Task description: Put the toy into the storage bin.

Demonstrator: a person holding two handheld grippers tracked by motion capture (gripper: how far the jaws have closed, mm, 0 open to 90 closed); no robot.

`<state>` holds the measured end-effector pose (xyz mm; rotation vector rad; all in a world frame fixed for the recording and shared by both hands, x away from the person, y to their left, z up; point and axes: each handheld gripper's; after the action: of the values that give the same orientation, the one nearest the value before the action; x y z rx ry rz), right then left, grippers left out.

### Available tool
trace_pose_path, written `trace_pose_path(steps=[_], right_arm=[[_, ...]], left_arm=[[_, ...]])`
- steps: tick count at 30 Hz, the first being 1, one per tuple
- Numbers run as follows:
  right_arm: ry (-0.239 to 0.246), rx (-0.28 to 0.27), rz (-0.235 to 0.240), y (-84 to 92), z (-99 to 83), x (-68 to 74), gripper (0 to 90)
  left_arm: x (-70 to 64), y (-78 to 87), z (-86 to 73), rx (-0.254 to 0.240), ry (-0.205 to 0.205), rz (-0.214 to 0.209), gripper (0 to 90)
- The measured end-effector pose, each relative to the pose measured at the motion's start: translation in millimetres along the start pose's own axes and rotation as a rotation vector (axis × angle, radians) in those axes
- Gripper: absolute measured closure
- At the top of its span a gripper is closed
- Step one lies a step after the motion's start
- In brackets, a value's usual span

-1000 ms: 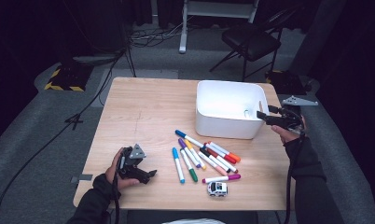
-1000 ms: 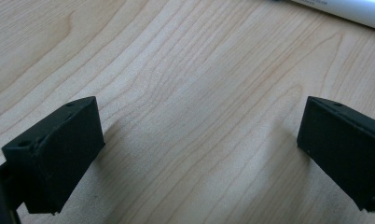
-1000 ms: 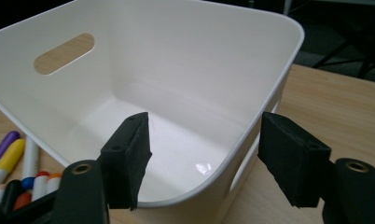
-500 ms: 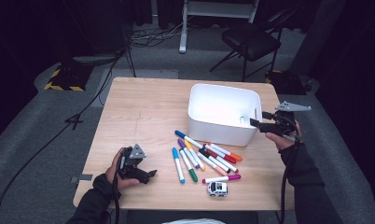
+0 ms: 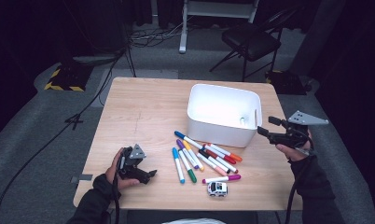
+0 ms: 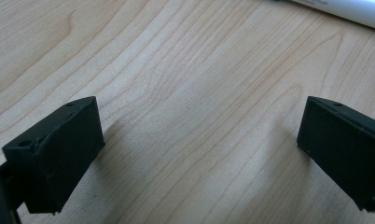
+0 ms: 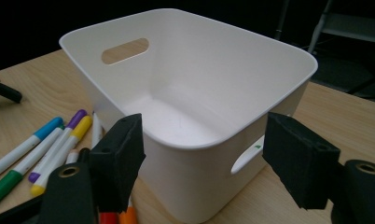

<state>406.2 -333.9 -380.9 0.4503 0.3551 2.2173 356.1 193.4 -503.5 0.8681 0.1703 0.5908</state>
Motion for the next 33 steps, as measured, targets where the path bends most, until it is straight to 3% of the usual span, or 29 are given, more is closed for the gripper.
trace_pose_path(steps=[4, 7, 10, 16, 19, 23, 26, 28, 33], right_arm=[[0.048, -0.016, 0.067, 8.3, -17.6, 4.7, 34.1], [0.076, 0.023, 0.108, 7.0, -33.9, 8.3, 39.5], [0.128, 0.104, 0.157, -4.6, -55.8, 13.2, 46.0], [0.187, 0.225, 0.198, -37.0, -82.0, 20.5, 51.7], [0.185, 0.262, 0.22, -53.7, -89.6, 19.7, 54.8], [0.213, 0.306, 0.215, -70.7, -95.2, 18.6, 59.0], [0.198, 0.315, 0.203, -77.9, -95.3, 16.2, 63.2], [0.222, 0.326, 0.204, -82.4, -95.0, 15.8, 66.6], [0.223, 0.344, 0.211, -93.3, -95.0, 15.9, 64.9]], left_arm=[[0.0, 0.0, 0.0, 0.0, 0.0, 0.0, 0.6], [0.0, 0.0, 0.0, 0.0, 0.0, 0.0, 0.6], [0.0, 0.1, 0.0, 0.001, 0.0, -0.001, 0.6], [0.0, 0.0, 0.0, 0.0, 0.0, 0.0, 0.6], [0.0, 0.0, 0.0, 0.0, 0.0, 0.0, 0.6], [0.1, 0.0, 0.0, 0.0, 0.0, 0.0, 0.6], [0.1, 0.0, 0.0, 0.0, 0.0, 0.0, 0.6], [0.1, 0.0, 0.0, 0.0, 0.0, 0.0, 0.6], [0.1, 0.0, 0.0, 0.0, 0.0, 0.0, 0.6]])
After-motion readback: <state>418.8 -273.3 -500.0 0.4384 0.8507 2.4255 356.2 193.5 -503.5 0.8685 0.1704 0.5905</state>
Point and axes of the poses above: each handheld gripper's, and its own axes: y roughly backward along the jaws, z roughly out of its top, x roughly to its left, and after that the axes turned 11 degrees about -y, right-handed
